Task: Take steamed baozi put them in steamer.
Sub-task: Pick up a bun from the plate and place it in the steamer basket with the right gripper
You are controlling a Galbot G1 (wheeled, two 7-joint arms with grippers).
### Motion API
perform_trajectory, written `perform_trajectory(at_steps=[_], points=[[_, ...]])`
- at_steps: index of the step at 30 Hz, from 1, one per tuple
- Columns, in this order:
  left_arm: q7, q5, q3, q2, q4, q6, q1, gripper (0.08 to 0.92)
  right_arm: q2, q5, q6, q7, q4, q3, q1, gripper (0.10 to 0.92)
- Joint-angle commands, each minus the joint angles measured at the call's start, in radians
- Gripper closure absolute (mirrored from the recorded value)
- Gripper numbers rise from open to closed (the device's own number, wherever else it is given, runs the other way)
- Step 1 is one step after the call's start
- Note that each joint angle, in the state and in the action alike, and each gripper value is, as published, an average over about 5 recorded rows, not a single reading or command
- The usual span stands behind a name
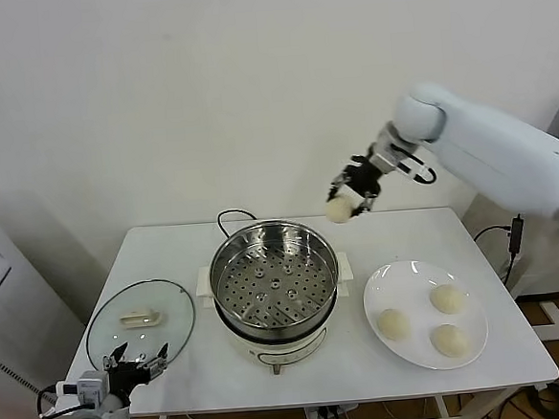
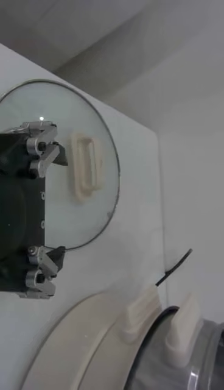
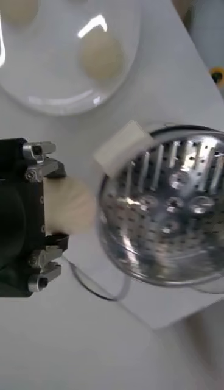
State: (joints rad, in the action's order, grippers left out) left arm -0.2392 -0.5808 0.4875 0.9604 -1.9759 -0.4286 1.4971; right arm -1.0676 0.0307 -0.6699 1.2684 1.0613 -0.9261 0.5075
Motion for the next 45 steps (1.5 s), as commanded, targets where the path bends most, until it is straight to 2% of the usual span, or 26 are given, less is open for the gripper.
perform_trajectory(at_steps=[1, 9, 23, 37, 41, 45], points=[[-0.007, 0.003, -0.002, 0.008, 0.002, -0.003, 0.001, 0.177, -0.219, -0.077, -0.203, 0.036, -0.065, 0.001, -0.003, 0.462], [-0.012, 0.002, 0.001, 0.008, 0.008, 0.000, 0.008, 0.177, -0.240, -0.307, -0.203, 0.037, -0.031, 0.057, -0.132, 0.462], [-0.014, 0.001, 0.000, 0.007, 0.001, -0.006, -0.003, 0.177, -0.299, -0.653, -0.203, -0.016, -0.086, 0.214, -0.296, 0.464], [-0.014, 0.001, 0.000, 0.008, 0.000, -0.006, -0.003, 0.177, -0.329, -0.726, -0.203, -0.052, -0.106, 0.250, -0.344, 0.452], [-0.014, 0.000, -0.001, 0.008, 0.001, -0.006, -0.004, 0.177, -0.325, -0.720, -0.203, -0.055, -0.104, 0.248, -0.345, 0.384], [-0.015, 0.000, 0.001, 0.007, 0.001, -0.007, -0.004, 0.177, -0.306, -0.646, -0.203, -0.057, -0.087, 0.232, -0.322, 0.270]])
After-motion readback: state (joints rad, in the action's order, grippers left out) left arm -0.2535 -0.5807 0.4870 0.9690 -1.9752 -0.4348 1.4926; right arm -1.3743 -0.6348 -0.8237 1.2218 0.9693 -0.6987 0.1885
